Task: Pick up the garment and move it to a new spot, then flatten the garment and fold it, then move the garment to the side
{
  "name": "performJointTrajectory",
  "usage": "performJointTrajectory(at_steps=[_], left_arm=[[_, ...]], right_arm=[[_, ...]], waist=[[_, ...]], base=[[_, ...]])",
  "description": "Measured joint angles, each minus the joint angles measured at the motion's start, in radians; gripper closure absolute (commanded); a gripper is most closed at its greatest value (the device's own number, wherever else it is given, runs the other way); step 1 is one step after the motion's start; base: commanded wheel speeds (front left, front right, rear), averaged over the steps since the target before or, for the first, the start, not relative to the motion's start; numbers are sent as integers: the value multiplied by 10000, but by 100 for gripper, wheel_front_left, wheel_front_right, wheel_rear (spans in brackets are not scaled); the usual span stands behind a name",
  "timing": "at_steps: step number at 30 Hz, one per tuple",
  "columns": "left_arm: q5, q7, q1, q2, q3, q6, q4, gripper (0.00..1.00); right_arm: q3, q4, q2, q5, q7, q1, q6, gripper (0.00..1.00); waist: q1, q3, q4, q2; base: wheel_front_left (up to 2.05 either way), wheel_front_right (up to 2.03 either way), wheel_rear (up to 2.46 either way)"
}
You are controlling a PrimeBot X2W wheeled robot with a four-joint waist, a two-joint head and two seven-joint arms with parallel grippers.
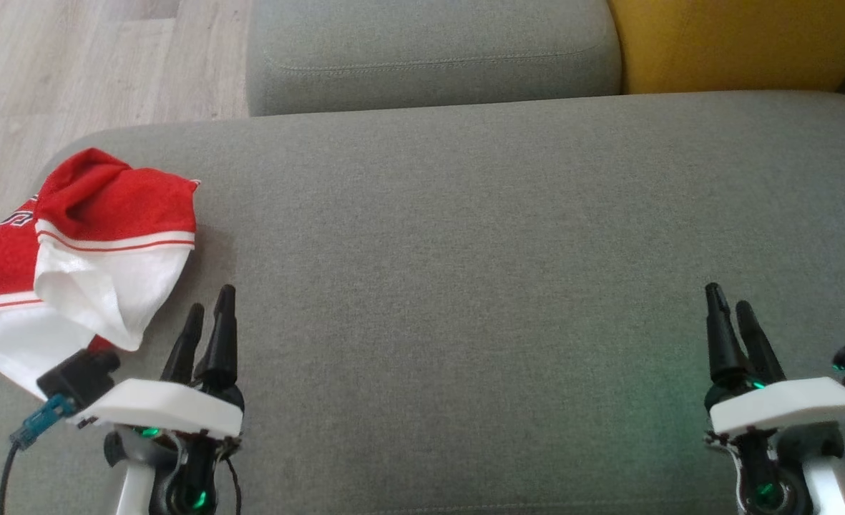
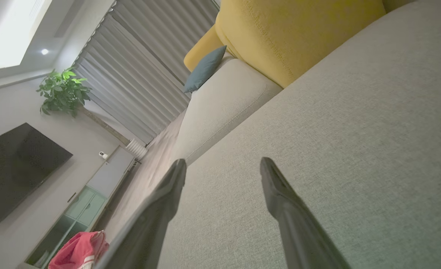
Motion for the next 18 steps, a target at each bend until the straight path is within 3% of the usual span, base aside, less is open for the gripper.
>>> performJointTrajectory(at_steps=[18], left_arm=[[2330,-529,-153,297,-506,353,-2,0]], right_arm=[[142,-221,-4,-2288,-15,1,0,0]], waist=[[0,6,29,0]], base=[[0,0,0]])
